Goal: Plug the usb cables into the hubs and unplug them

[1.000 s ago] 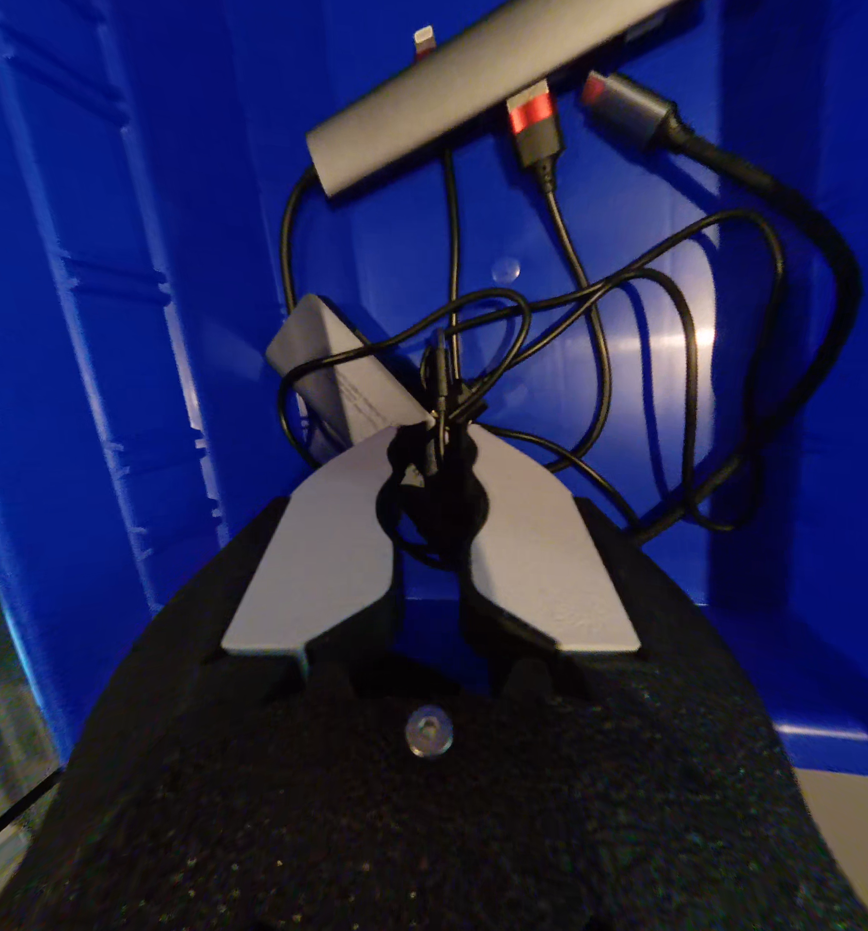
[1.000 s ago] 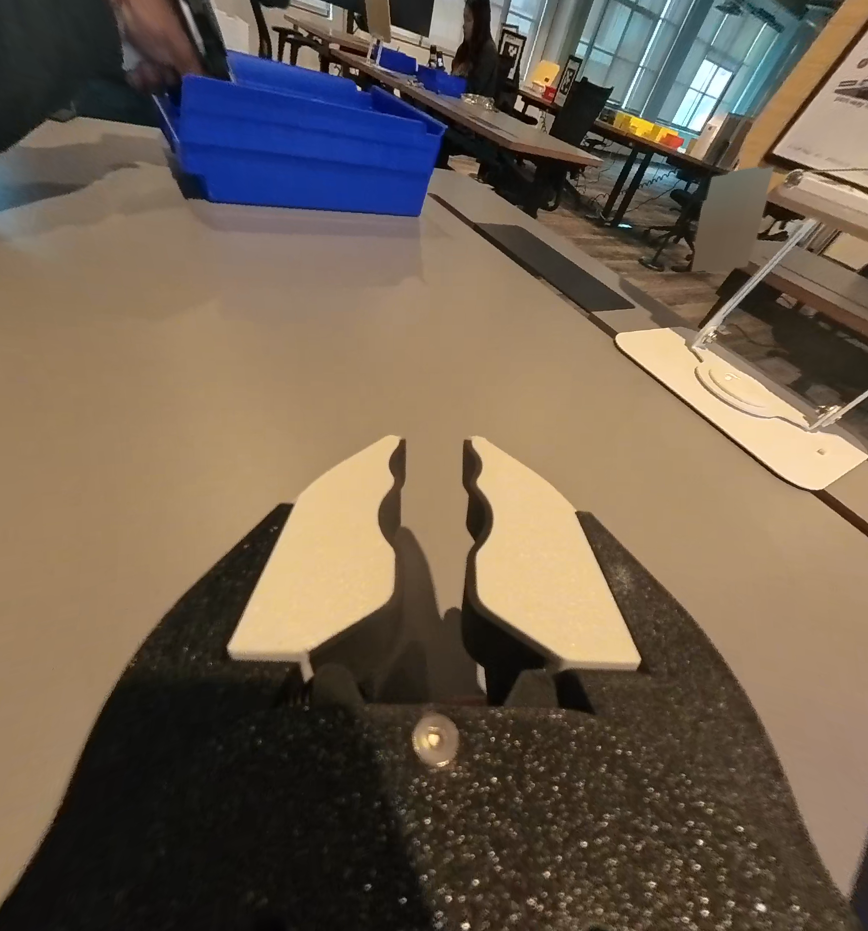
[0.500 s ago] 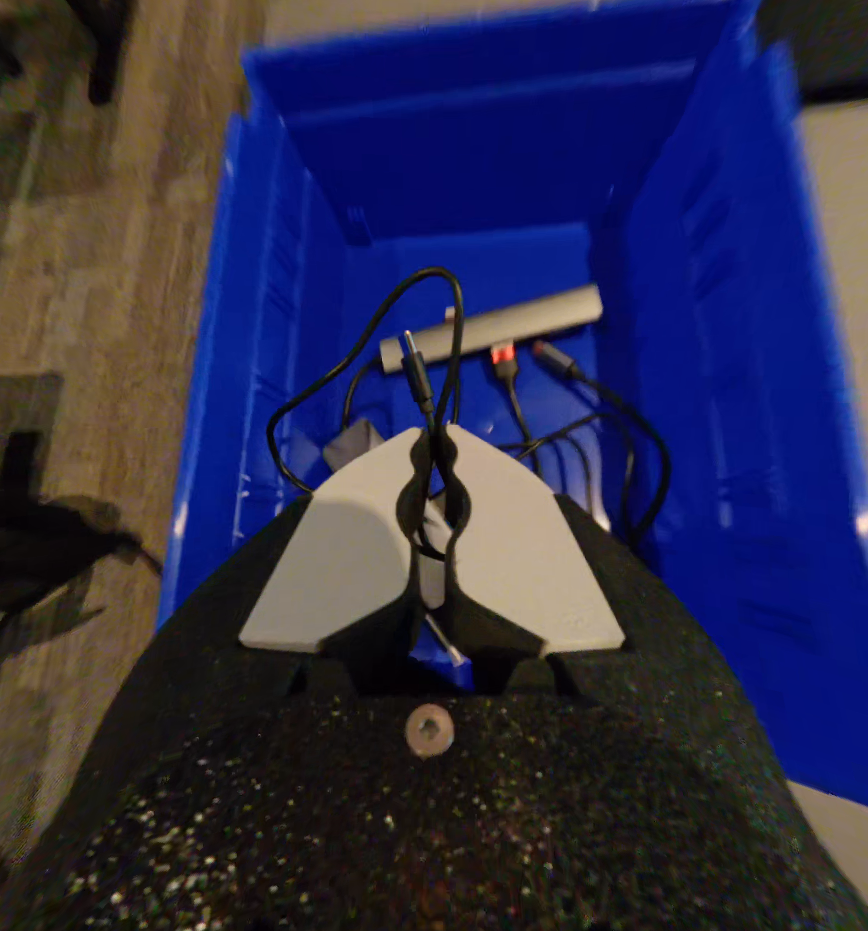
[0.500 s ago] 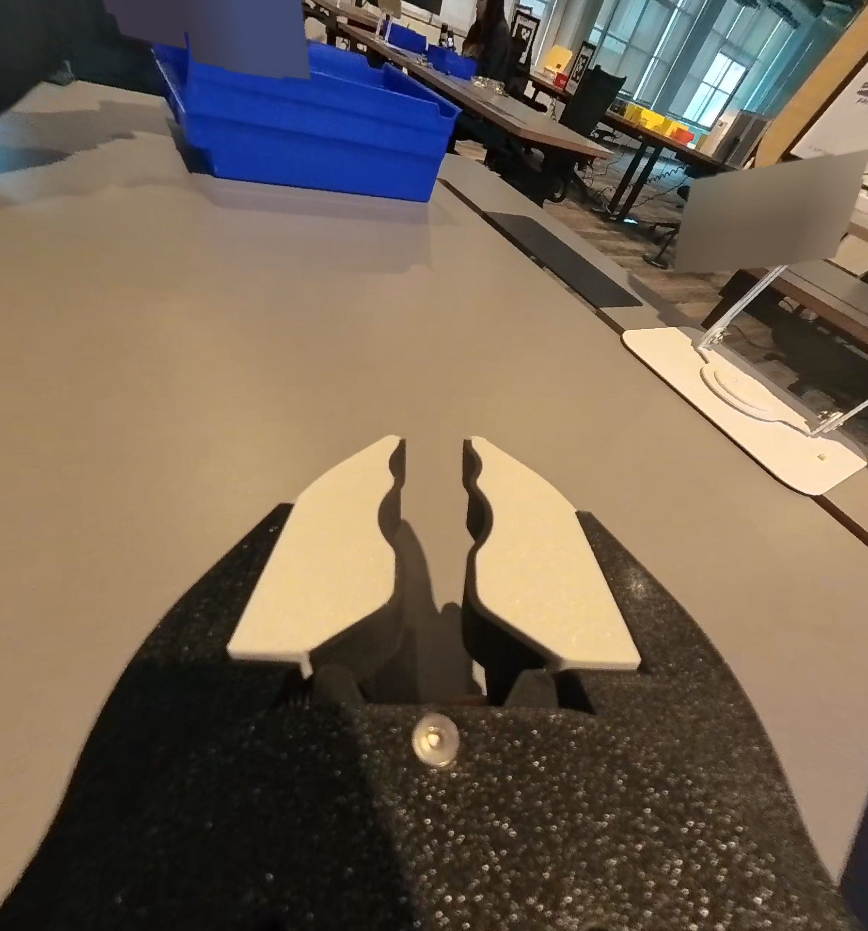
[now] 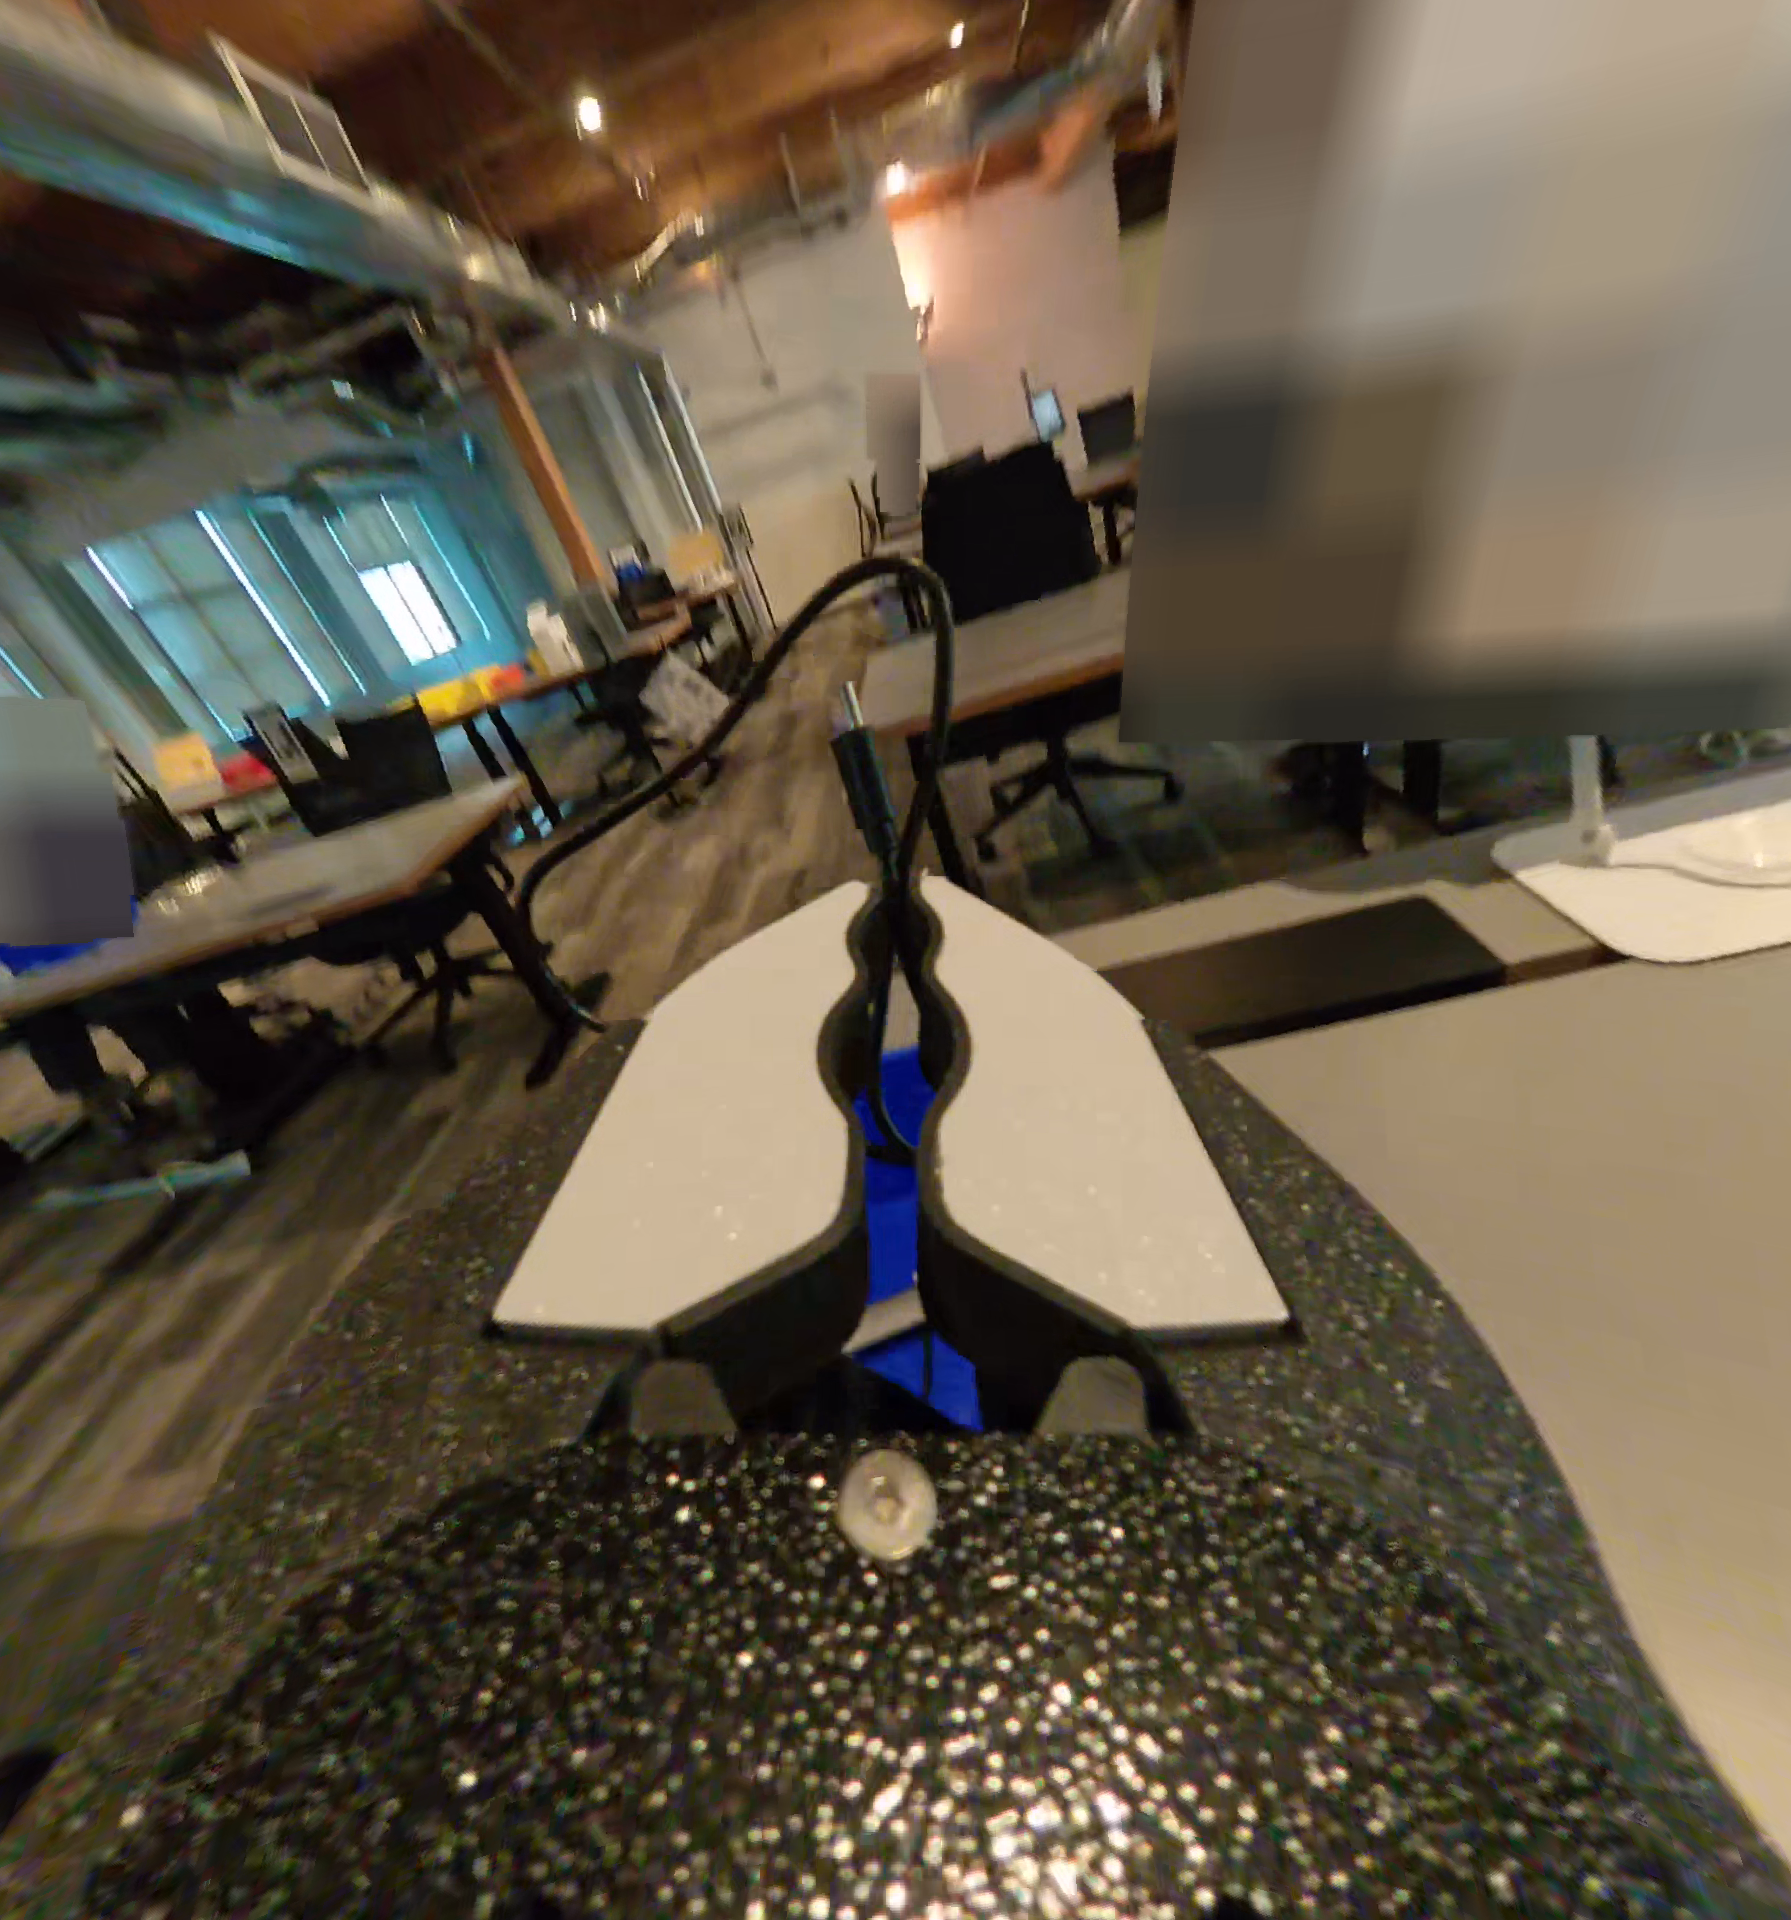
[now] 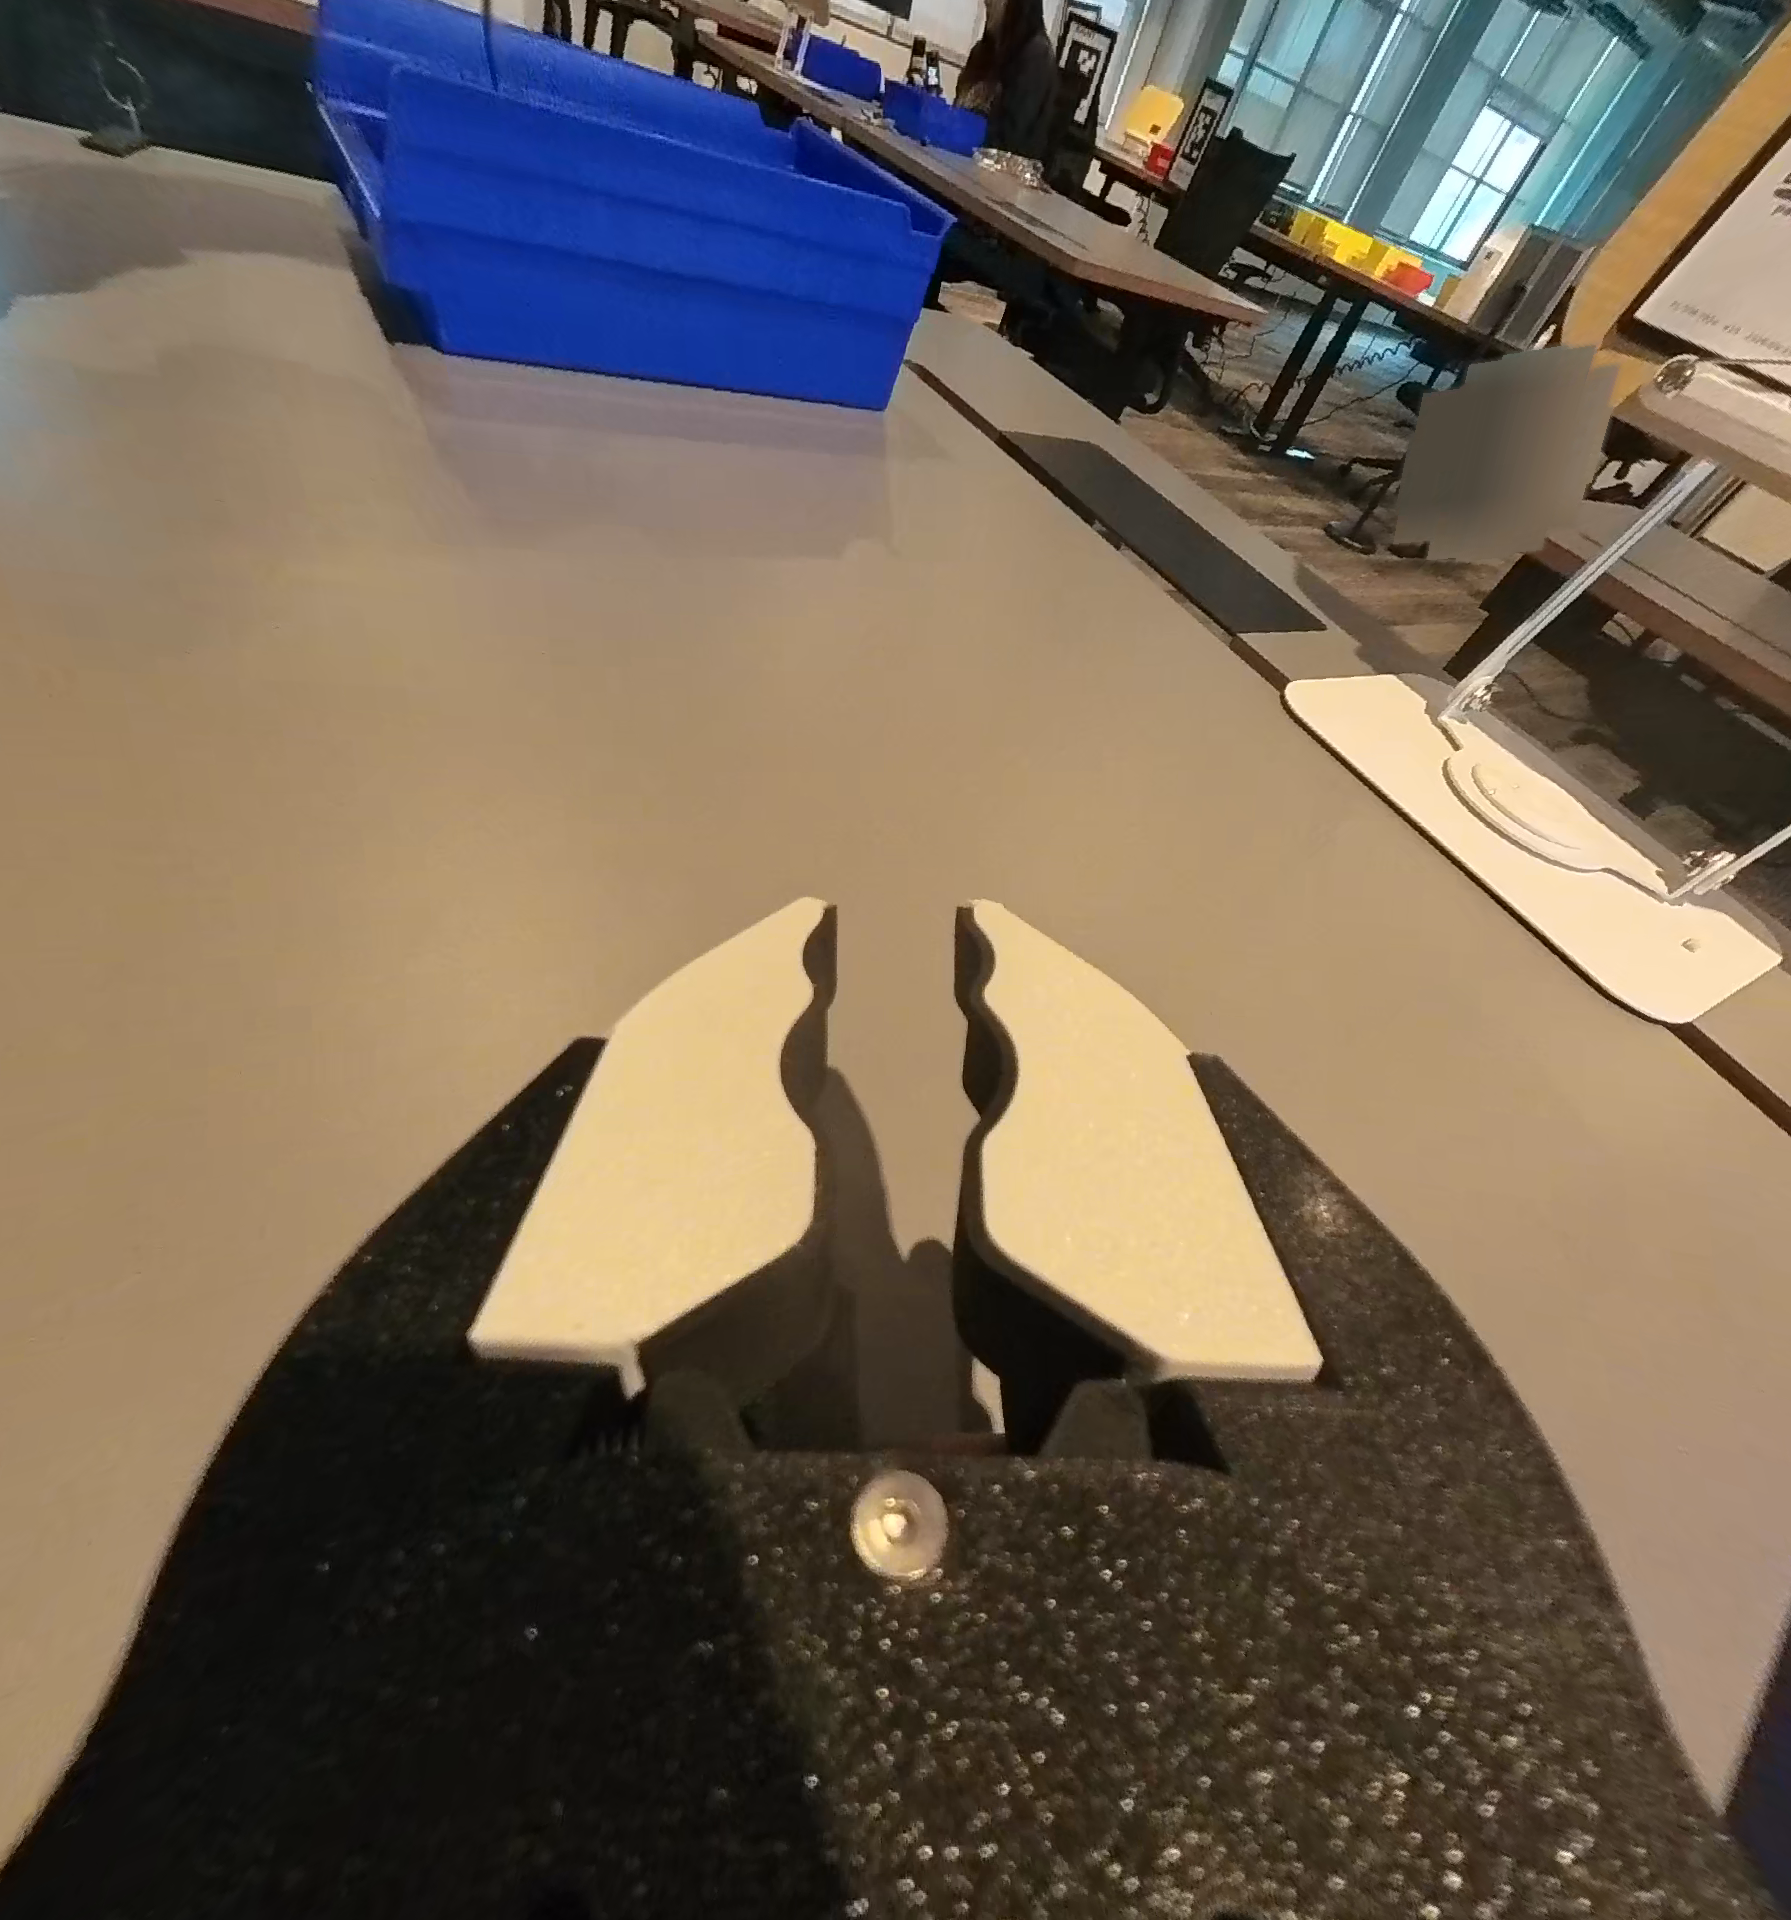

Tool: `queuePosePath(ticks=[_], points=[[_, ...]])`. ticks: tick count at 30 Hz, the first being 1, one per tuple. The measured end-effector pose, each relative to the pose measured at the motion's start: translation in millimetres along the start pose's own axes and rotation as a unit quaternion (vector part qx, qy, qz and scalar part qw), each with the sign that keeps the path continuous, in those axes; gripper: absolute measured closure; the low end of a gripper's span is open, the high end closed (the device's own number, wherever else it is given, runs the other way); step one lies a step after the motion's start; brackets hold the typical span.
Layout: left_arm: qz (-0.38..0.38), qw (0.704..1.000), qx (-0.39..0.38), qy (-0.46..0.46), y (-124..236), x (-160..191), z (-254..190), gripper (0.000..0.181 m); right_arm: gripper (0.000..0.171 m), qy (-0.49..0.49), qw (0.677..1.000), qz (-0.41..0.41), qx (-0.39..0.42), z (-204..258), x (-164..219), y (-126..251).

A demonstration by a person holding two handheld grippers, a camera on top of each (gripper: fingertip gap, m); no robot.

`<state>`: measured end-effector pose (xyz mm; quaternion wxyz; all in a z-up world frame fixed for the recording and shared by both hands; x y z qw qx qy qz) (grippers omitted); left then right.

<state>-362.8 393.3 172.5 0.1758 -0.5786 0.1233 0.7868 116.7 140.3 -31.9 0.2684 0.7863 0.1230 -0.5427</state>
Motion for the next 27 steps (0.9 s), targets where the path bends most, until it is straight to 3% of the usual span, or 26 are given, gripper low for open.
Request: queuePosePath(ticks=[15, 27], points=[[-0.205, 0.975, -0.015, -0.079, 64, -100, -54, 0.179, 0.150, -0.002, 1.000, -0.002, 0.003, -1, 0, 0], [-0.277, 0.954, 0.037, -0.106, 81, -203, -102, 0.179, 0.149, 0.013, 1.000, 0.002, 0.004, 2, 0, -1]])
Point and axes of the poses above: each gripper's, where its closed fingertips meet, y back along the fingers, x out of its underside, z = x × y across the jaws, the point moved 9 cm from there along y, back along the fingers, and after that the axes turned 1 degree about z, right-handed, at the moved point
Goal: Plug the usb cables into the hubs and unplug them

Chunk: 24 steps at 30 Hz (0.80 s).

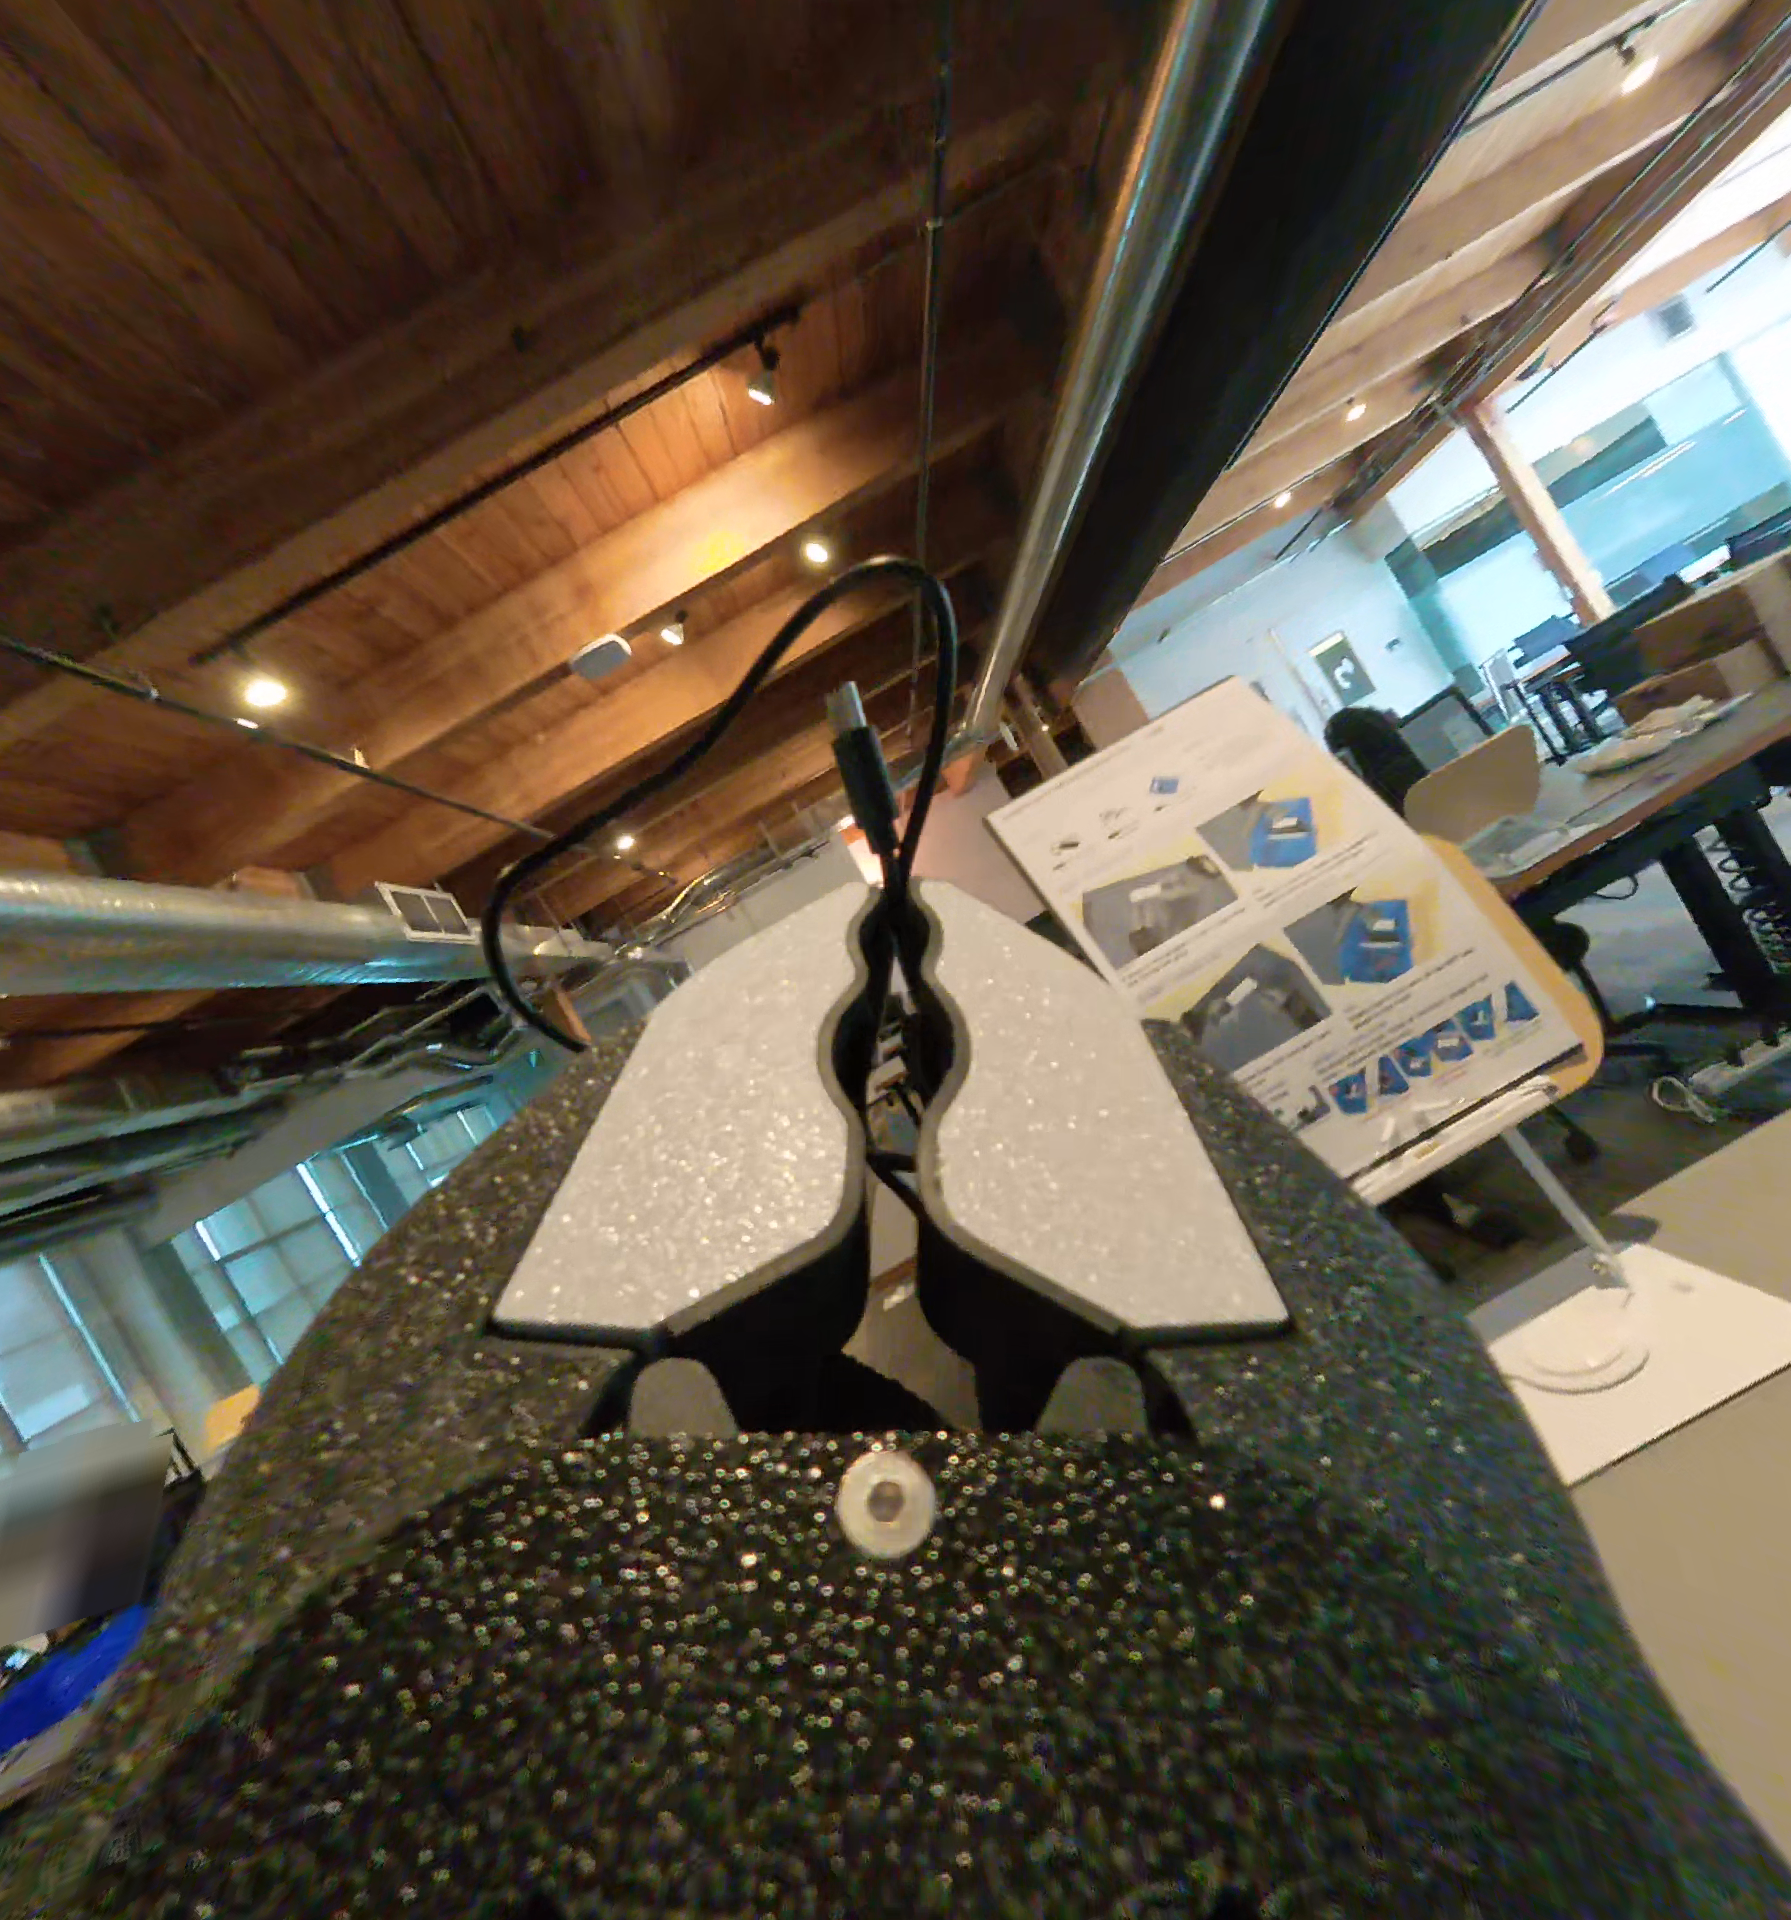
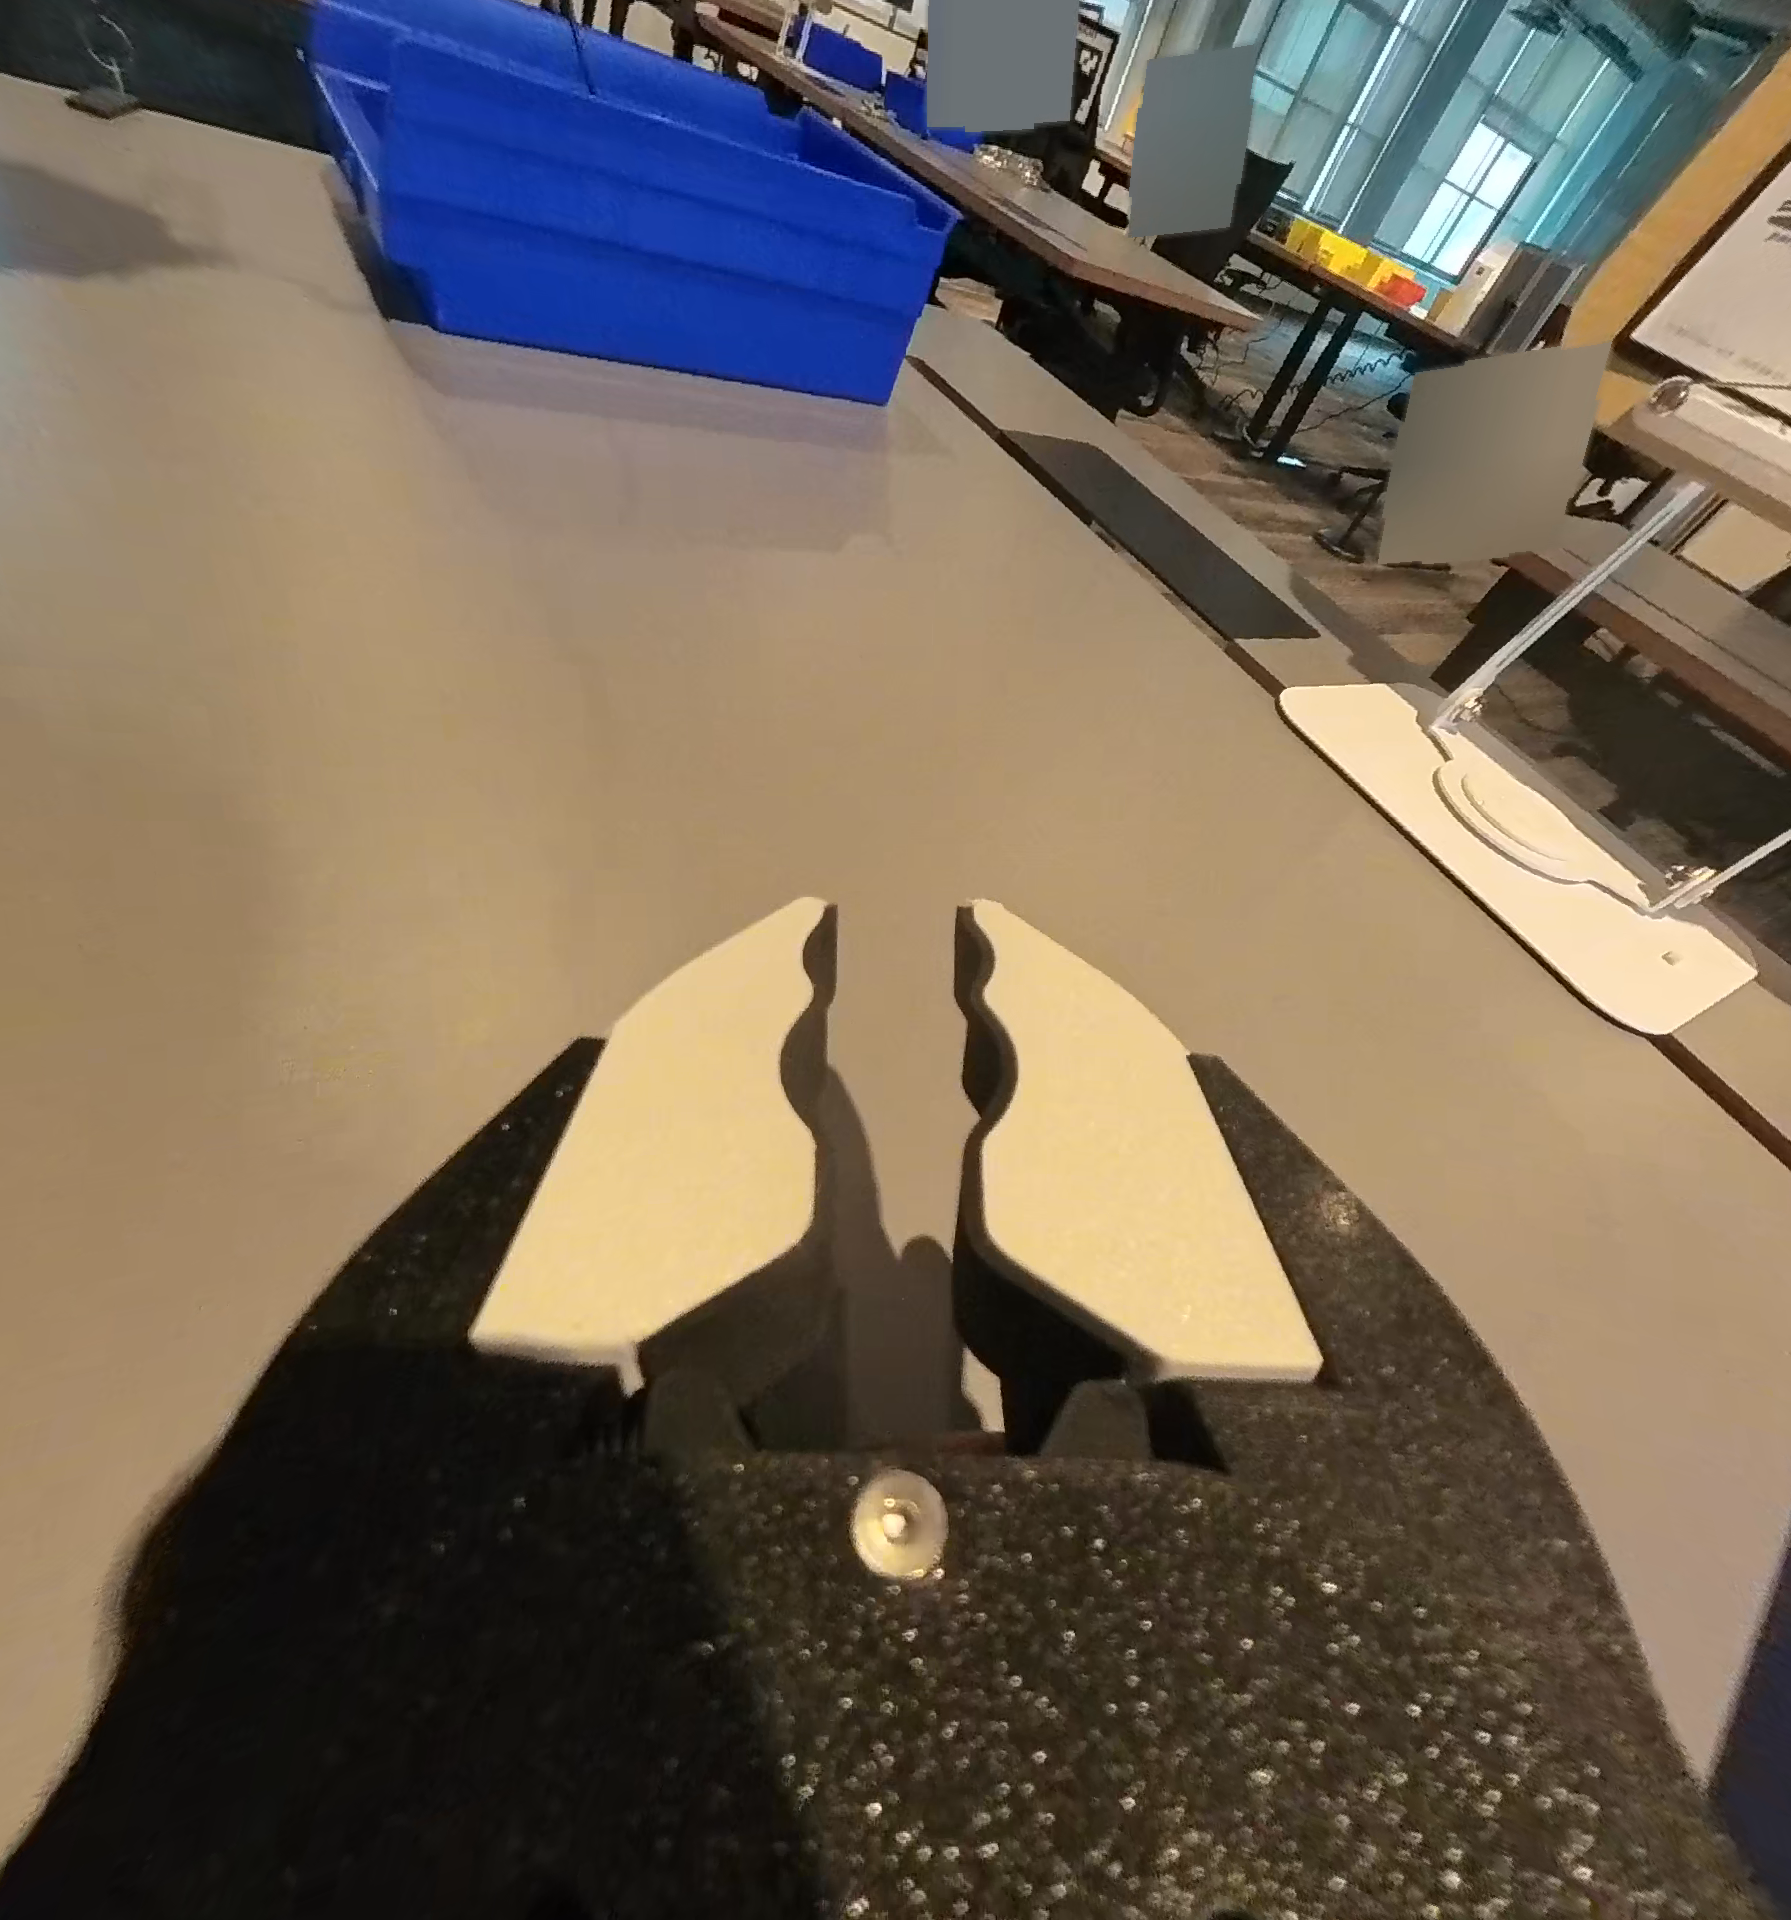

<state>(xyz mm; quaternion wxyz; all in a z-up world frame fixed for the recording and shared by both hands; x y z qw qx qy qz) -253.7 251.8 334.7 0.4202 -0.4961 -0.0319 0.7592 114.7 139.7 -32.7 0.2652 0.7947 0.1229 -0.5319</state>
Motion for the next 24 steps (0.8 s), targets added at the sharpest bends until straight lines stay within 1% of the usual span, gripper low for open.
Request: queuePosePath(ticks=[7, 14, 19, 24], points=[[-0.015, 0.999, 0.022, -0.021, -33, -53, -1, 0.179, 0.149, -0.002, 1.000, -0.001, 0.001, -1, 0, 0], [-0.025, 0.998, 0.032, -0.037, -56, -87, 2, 0.179, 0.149, -0.001, 1.000, 0.000, 0.000, 0, 0, 0], [-0.025, 0.998, 0.037, -0.039, -56, -92, 4, 0.179, 0.149, 0.001, 1.000, 0.002, 0.001, 0, 0, -1], [-0.019, 0.998, 0.048, -0.022, -48, -72, 0, 0.179, 0.149, -0.008, 1.000, -0.002, -0.005, 0, -3, -7]])
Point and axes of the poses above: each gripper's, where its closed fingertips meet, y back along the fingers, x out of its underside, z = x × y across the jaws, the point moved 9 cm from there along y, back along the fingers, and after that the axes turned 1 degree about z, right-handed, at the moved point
